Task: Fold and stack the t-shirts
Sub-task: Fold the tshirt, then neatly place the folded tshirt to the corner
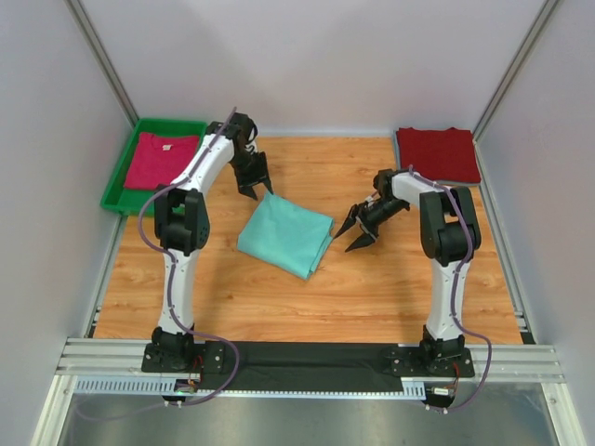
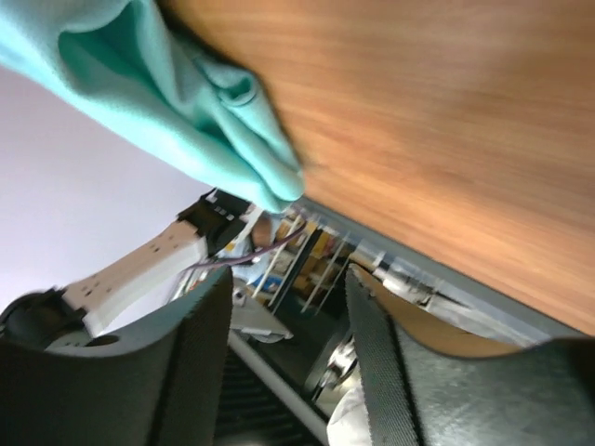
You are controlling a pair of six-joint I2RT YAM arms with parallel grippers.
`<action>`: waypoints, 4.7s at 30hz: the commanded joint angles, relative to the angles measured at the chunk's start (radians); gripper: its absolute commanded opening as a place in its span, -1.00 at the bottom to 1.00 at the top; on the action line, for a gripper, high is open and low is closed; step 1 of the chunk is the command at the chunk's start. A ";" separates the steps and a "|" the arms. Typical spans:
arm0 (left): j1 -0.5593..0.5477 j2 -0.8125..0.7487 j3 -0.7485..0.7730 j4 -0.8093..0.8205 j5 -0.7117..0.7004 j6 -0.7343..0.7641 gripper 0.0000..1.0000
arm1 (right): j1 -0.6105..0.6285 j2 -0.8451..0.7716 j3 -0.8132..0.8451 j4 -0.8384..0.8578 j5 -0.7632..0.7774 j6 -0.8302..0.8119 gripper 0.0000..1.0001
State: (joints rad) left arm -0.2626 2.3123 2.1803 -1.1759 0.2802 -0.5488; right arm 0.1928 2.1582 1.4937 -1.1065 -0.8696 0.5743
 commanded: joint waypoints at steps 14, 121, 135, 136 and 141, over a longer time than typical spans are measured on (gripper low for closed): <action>0.005 -0.481 -0.664 0.358 -0.019 0.181 0.57 | 0.217 -0.207 0.103 0.226 0.360 -0.013 0.35; -0.496 -0.938 -0.937 0.452 -0.419 0.431 0.55 | 0.067 -0.707 -0.501 0.252 0.472 -0.105 0.58; -1.165 -0.532 -0.892 0.515 -0.874 0.449 0.57 | -0.047 -0.825 -0.582 0.229 0.435 -0.132 0.64; -1.170 -0.512 -0.886 0.553 -0.859 0.464 0.57 | -0.052 -0.831 -0.590 0.226 0.435 -0.136 0.64; -1.182 -0.438 -0.869 0.637 -0.837 0.547 0.56 | -0.075 -0.877 -0.650 0.232 0.419 -0.143 0.64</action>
State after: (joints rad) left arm -1.4425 1.8729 1.2579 -0.6098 -0.5106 -0.0734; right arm 0.1287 1.3182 0.8654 -0.8787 -0.4278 0.4541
